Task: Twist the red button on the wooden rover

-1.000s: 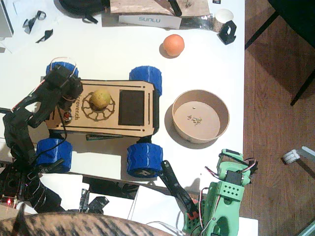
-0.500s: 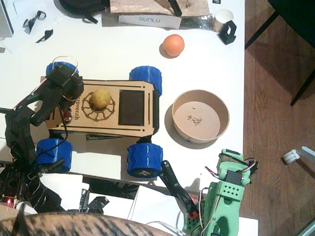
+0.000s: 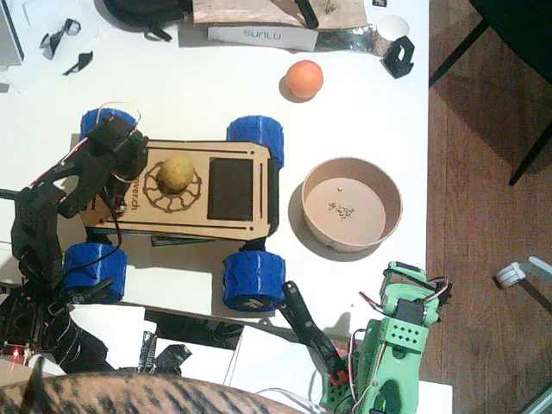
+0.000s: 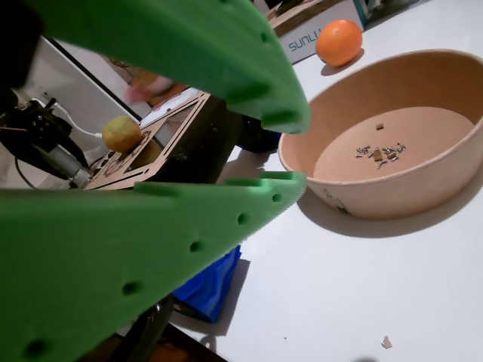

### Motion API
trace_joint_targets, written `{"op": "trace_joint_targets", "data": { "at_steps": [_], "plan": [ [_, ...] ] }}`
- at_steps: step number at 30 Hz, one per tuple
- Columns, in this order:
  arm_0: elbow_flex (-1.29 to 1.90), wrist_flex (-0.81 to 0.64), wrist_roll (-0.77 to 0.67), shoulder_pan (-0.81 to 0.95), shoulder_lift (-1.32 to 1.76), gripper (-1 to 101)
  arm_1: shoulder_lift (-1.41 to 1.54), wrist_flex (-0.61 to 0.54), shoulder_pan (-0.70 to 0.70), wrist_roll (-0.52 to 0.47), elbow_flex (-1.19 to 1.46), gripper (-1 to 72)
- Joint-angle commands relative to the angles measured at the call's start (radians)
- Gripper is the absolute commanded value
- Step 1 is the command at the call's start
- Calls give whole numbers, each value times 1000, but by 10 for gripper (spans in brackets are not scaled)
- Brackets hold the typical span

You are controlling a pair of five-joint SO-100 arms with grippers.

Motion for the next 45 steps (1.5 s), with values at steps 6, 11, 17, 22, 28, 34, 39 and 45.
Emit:
{"op": "trace_joint_targets", "data": {
  "at_steps": [6,11,17,22,28,34,39,45],
  "plan": [
    [-46,-18,-11,6,-41,187,0,-5,8,6,-3,33],
    [-46,-38,-6,6,-66,189,0,-5,8,6,-3,33],
    [-46,-64,2,8,-97,193,0,-5,8,6,-3,33],
    [-46,-77,2,8,-106,191,0,-5,8,6,-3,33],
    [-46,-89,2,8,-107,92,0,-5,8,6,-3,33],
    [-46,-92,0,6,-107,2,0,-5,8,6,-3,33],
    [-46,-98,0,2,-112,1,0,-5,8,6,-3,33],
    [-46,-89,3,8,-92,1,0,-5,8,6,-3,33]
  ]
}}
